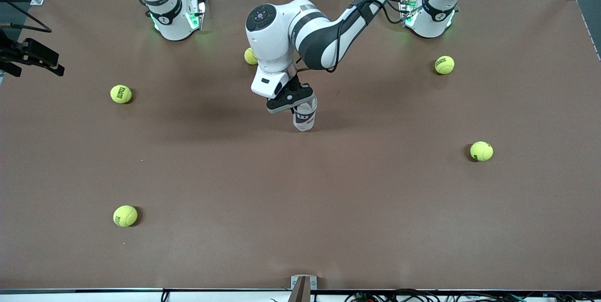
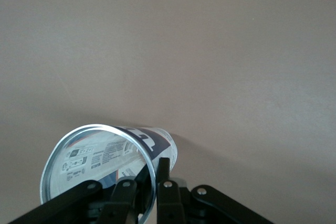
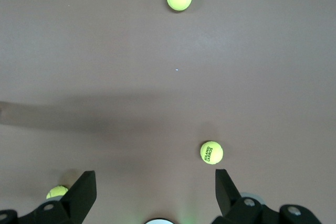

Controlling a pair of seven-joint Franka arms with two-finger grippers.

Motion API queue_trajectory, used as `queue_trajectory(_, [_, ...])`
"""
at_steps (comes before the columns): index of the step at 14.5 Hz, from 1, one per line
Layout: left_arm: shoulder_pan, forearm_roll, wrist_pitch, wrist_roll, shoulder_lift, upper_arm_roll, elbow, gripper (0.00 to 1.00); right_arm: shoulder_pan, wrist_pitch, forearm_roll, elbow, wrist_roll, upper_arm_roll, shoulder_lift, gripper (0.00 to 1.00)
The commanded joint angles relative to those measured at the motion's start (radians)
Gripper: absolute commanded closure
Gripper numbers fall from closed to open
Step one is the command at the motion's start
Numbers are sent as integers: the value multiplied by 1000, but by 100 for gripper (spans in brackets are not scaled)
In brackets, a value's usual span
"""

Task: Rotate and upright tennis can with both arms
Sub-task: 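Lower the upright can onto the table and open the left gripper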

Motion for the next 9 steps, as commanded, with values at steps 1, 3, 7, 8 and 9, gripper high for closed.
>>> queue_trajectory(1, [-2, 13, 0, -14, 31, 7, 35, 98, -20, 15, -12, -39, -35, 9, -36, 0])
queue_trajectory(3, [-6, 11, 2, -14, 37, 7, 35, 90, -20, 15, -11, -41, -32, 11, -39, 0])
queue_trajectory(7, [-4, 11, 2, -14, 39, 7, 35, 72, -21, 11, -9, -42, -32, 6, -46, 0])
queue_trajectory(8, [-4, 10, 2, -13, 39, 6, 35, 68, -21, 8, -6, -42, -32, 6, -47, 0])
queue_trajectory(9, [-4, 8, 2, -13, 36, 6, 35, 58, -20, 6, -5, -42, -30, 6, -49, 0])
